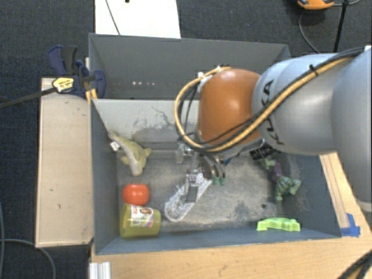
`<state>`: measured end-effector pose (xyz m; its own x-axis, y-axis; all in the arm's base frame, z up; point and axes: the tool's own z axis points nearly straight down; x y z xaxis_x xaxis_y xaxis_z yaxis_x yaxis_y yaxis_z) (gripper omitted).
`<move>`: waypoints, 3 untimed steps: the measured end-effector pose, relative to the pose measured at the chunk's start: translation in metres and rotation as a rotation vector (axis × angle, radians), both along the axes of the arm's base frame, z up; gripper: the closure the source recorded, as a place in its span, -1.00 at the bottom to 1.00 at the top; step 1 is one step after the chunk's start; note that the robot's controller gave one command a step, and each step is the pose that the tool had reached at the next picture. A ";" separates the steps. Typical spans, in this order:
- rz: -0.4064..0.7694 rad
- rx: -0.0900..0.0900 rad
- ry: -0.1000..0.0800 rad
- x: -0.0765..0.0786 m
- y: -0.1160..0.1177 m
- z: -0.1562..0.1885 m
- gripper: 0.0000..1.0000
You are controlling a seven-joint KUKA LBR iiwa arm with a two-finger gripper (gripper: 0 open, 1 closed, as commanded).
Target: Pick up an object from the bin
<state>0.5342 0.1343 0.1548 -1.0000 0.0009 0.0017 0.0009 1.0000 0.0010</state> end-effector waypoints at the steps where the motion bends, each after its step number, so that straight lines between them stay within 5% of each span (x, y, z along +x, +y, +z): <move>1: 0.071 0.001 -0.001 0.007 -0.013 -0.046 -1.00; 2: 0.242 0.001 0.001 -0.030 -0.049 -0.005 1.00; 3: 0.238 0.001 0.001 -0.030 -0.049 -0.005 -1.00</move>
Offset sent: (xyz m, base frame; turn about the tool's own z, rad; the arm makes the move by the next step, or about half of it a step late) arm -0.0310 -0.0495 -0.0029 -0.2442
